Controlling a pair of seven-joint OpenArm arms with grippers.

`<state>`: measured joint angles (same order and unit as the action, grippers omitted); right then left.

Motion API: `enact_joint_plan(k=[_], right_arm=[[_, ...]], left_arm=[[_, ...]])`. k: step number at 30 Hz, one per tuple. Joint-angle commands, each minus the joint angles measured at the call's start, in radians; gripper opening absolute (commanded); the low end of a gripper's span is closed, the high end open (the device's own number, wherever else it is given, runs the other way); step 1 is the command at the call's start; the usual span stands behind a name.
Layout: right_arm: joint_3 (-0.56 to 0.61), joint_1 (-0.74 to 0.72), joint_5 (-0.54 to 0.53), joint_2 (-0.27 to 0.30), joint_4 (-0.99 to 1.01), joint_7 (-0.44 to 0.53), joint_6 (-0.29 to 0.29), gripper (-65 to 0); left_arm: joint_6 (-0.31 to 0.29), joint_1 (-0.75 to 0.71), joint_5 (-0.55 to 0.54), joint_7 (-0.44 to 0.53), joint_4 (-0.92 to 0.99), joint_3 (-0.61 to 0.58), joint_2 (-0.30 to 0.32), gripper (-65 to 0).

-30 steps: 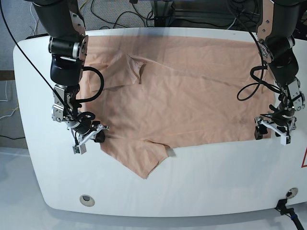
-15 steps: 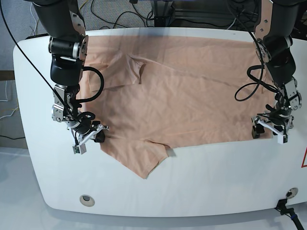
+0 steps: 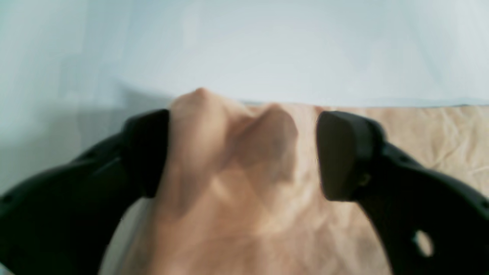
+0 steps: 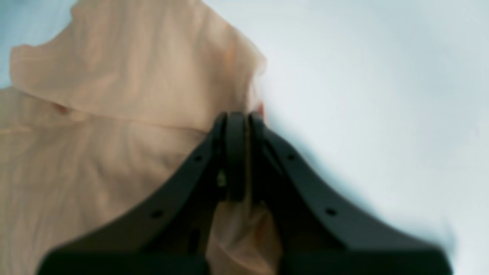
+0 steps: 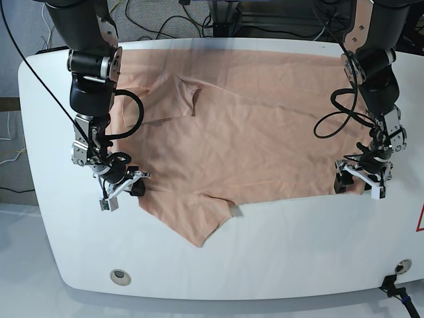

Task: Fold the T-shirt properly
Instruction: 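Lower both grippers onto the hem corners and close on the fabric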

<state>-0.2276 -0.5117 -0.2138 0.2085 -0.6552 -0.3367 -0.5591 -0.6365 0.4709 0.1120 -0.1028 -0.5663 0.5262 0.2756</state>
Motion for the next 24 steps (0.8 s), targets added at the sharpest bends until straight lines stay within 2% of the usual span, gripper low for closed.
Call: enact_joint_plan(k=[1, 5, 8, 10, 17, 24], right_arm=[[0.000, -0.021, 0.009, 0.010, -0.015, -0.008, -0.006, -62.7], [0.000, -0.020, 0.009, 0.012, -0.015, -0.008, -0.006, -62.9], [0.000, -0.020, 0.009, 0.012, -0.015, -0.008, -0.006, -62.9], [0.000, -0.020, 0.009, 0.012, -0.015, -0.008, -0.006, -62.9], [0.000, -0.023, 0.009, 0.012, -0.053, -0.014, -0.006, -63.0], [0.000, -0.023, 0.009, 0.009, -0.090, -0.046, -0.006, -63.2]], left_arm=[[-0.009, 0.019, -0.007, -0.004, -0.011, -0.001, 0.011, -22.0], [-0.007, 0.021, -0.008, -0.002, -0.013, -0.001, 0.011, -43.2], [-0.007, 0.021, -0.010, -0.002, -0.018, 0.001, 0.014, -52.1], [-0.007, 0.021, -0.010, -0.002, -0.062, 0.004, 0.012, -54.1], [-0.009, 0.016, -0.010, -0.002, -0.160, 0.004, 0.012, -54.1], [-0.010, 0.016, -0.010, -0.002, -0.169, 0.002, 0.012, -57.8]])
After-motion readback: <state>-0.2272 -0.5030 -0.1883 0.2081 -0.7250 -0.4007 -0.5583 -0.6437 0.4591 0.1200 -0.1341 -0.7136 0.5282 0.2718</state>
